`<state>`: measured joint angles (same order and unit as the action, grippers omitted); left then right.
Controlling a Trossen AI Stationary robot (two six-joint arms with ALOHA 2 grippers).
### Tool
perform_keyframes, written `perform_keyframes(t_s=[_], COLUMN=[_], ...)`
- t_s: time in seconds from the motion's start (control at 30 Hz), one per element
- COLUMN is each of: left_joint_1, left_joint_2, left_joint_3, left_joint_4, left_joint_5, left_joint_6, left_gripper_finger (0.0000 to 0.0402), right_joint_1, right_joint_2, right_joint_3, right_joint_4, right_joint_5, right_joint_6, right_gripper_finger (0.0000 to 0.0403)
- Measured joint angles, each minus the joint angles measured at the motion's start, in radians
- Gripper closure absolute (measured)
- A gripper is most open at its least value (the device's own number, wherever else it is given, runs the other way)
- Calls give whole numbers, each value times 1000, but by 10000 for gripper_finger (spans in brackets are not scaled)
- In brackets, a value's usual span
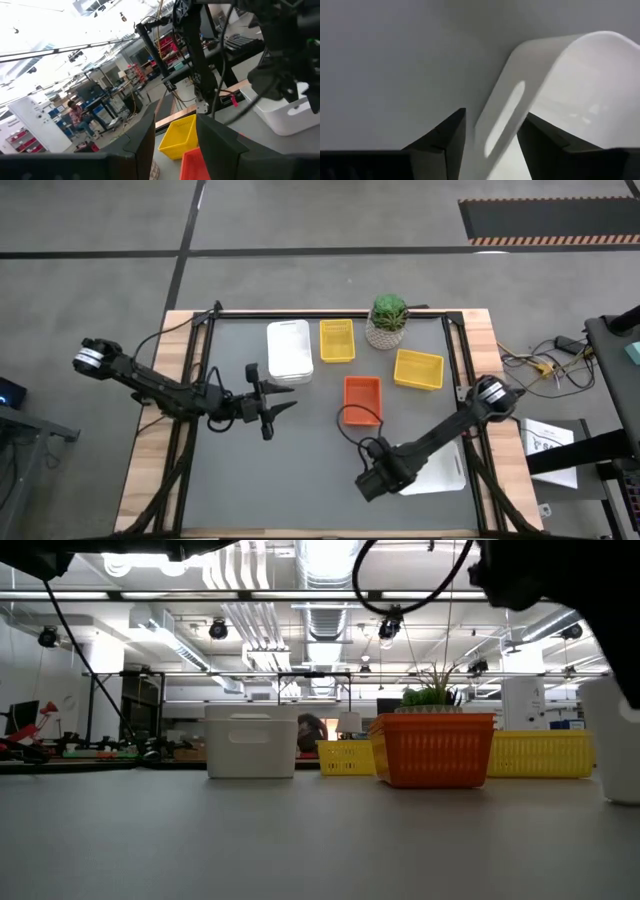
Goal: Stack baskets by color
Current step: Stack the bottom white bin on top of the top white bin
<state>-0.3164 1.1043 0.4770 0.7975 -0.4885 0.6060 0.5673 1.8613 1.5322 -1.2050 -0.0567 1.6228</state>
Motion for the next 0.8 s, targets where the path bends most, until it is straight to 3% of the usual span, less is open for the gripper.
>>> perform_keyframes(t_s=[0.17,0.47,0.67,0.8], left_joint_1=[0,-13,-46,-86], left_joint_2=[3,4,-3,-46], left_joint_3=[0,0,0,-1], left_joint_4=[-1,-3,-8,-8], left_joint_5=[0,0,3,7], left_joint_6=[0,0,3,3], left_gripper_finger=[274,274,274,274], right_joint_1=[-4,-2,23,52], right_joint_2=[30,33,33,33], right_joint_3=[-1,25,118,220], right_joint_4=[9,12,-57,-217], right_joint_5=[1,-32,-56,-53], right_joint_6=[0,8,-60,-97], right_gripper_finger=[276,386,394,394])
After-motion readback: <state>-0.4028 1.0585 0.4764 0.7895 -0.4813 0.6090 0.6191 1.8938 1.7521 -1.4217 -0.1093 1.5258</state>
